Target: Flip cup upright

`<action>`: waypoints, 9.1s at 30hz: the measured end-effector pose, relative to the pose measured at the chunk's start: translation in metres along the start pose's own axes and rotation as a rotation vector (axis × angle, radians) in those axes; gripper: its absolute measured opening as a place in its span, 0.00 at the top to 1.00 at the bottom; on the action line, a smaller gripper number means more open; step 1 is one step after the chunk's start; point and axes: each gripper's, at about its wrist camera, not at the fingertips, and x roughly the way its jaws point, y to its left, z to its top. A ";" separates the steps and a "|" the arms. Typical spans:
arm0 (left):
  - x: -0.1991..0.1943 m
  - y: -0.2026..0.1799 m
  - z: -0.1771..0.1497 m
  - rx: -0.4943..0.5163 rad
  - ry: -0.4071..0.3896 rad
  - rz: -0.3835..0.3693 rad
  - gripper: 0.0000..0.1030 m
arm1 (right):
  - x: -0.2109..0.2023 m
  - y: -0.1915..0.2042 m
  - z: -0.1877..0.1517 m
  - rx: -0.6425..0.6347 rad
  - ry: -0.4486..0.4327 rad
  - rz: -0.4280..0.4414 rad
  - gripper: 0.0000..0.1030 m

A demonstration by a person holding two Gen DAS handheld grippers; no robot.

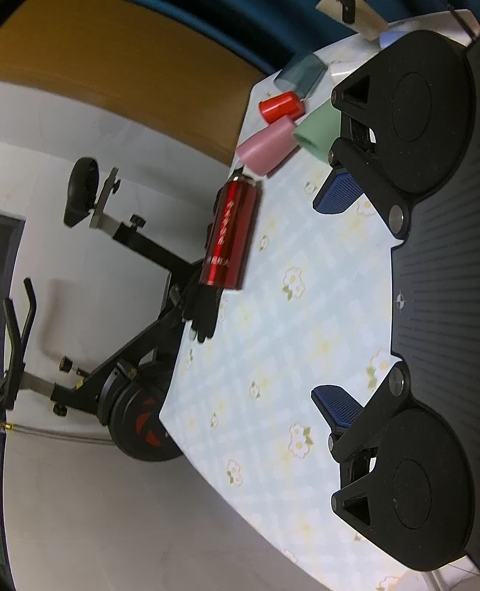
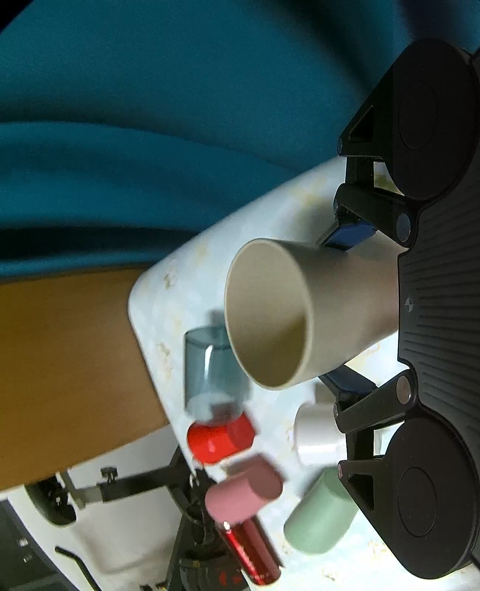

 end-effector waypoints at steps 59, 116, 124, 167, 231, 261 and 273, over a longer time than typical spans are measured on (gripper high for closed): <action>0.012 0.111 0.023 -0.072 0.039 0.249 0.03 | 0.063 0.384 -0.088 -0.387 0.326 0.550 0.38; 0.158 -0.002 0.000 -0.035 0.369 -0.015 0.21 | -0.005 0.211 -0.062 -0.230 -0.092 0.361 0.09; 0.158 0.003 -0.007 -0.041 0.360 -0.083 0.30 | -0.002 0.212 -0.065 -0.228 -0.066 0.363 0.09; 0.117 0.026 0.009 0.147 0.021 0.139 0.31 | -0.007 0.222 -0.076 -0.253 -0.038 0.364 0.09; -0.181 -0.042 0.064 0.173 -0.459 0.122 0.00 | -0.277 0.248 -0.026 -0.341 -0.490 0.385 0.00; -0.203 -0.034 0.050 0.155 -0.462 0.121 0.00 | -0.305 0.252 -0.057 -0.347 -0.493 0.364 0.00; -0.205 -0.033 0.049 0.159 -0.463 0.119 0.00 | -0.304 0.252 -0.060 -0.349 -0.484 0.366 0.00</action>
